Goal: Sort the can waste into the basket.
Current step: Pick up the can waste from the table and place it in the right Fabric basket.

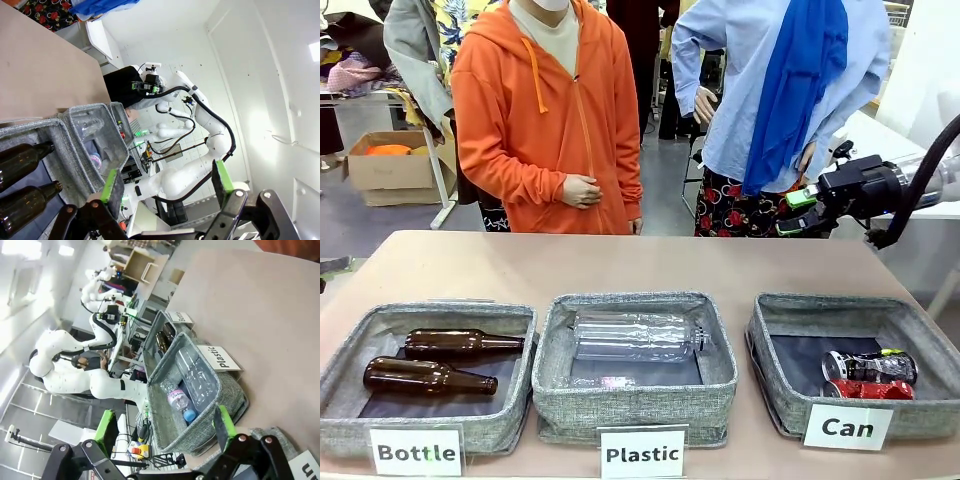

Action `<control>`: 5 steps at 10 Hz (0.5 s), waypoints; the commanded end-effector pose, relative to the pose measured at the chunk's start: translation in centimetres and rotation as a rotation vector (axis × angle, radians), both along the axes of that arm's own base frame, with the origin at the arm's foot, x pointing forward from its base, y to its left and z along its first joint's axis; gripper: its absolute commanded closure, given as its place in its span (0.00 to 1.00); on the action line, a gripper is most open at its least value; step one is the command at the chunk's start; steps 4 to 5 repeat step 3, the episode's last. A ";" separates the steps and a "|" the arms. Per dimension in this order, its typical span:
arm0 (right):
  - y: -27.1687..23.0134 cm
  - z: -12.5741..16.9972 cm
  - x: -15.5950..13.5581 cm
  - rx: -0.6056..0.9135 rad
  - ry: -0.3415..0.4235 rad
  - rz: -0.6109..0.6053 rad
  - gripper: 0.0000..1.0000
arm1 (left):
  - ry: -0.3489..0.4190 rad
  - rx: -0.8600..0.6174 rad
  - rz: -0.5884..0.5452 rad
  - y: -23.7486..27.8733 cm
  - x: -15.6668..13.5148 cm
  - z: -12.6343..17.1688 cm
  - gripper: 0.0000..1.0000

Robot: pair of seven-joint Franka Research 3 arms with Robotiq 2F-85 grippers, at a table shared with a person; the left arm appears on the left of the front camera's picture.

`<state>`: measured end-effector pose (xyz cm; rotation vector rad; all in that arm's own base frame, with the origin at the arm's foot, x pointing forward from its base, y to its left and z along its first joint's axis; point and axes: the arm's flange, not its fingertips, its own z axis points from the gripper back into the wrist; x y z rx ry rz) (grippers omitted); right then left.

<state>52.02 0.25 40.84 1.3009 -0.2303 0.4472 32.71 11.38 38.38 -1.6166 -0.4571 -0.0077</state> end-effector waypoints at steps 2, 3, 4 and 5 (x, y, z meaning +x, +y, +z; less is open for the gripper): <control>-0.2 0.1 -0.3 0.001 0.007 0.014 0.00 | 0.009 -0.009 0.001 -0.1 0.0 0.5 0.08; -0.2 0.1 -0.3 0.001 0.007 0.014 0.00 | 0.009 -0.009 0.001 -0.1 0.0 0.5 0.08; -0.2 0.1 -0.3 0.001 0.007 0.014 0.00 | 0.009 -0.009 0.001 -0.1 0.0 0.5 0.08; -0.2 0.1 -0.3 0.001 0.007 0.014 0.00 | 0.009 -0.009 0.001 -0.1 0.0 0.5 0.08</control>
